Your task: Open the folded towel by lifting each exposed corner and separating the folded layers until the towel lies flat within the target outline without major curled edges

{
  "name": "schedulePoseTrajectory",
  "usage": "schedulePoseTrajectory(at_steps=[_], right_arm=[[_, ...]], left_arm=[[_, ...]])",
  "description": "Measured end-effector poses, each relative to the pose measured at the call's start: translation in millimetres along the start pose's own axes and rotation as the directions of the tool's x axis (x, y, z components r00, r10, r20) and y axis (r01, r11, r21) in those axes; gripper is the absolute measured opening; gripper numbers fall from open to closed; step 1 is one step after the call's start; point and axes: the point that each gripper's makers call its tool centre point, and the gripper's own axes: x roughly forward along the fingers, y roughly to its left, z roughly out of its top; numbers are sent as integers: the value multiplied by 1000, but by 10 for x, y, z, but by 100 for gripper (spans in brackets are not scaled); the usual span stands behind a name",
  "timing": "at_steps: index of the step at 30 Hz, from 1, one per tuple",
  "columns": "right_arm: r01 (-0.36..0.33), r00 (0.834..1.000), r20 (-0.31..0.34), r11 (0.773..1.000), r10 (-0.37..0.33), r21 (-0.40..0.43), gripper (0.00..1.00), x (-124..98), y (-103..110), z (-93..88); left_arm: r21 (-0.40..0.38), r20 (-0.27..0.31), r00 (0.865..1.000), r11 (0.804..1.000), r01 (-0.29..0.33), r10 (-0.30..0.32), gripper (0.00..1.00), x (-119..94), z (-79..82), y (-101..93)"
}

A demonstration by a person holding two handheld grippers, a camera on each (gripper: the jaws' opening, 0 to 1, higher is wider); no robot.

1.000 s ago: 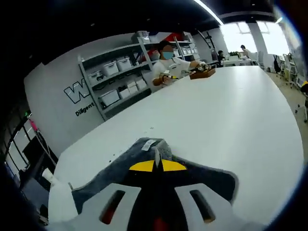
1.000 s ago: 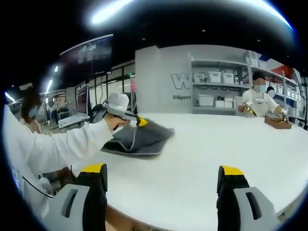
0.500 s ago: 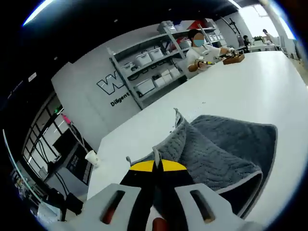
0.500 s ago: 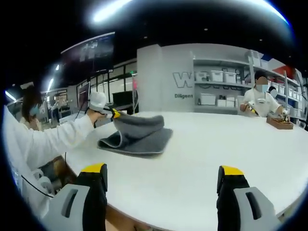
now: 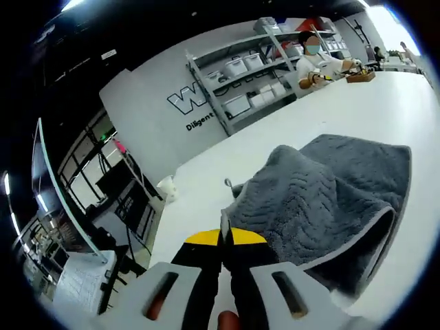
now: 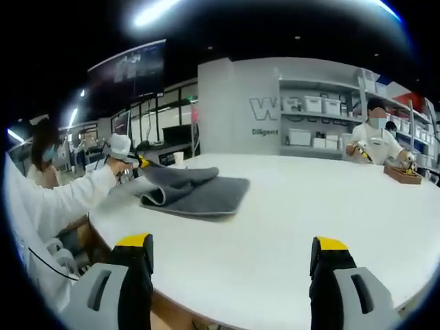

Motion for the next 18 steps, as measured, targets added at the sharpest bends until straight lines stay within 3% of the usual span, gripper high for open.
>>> schedulePoseTrajectory(at_steps=[6,11,15,18], right_arm=[[-15,1000,-25,1000,15,-4,95,88,48,-62],[-29,998,-49,1000,28,-6,95,178,121,-109],[-47,997,-61,998,49,29,93,296,179,-168],[-134,986,-85,987,141,91,91,523,372,-223]], left_arm=[[-39,-14,1000,999,-4,4,3,-157,-303,124],[-105,-14,999,994,35,-37,3,-337,-645,52],[-112,-9,998,992,54,-55,3,-473,-810,-13],[-161,1,995,982,98,-99,3,-651,-996,-102]])
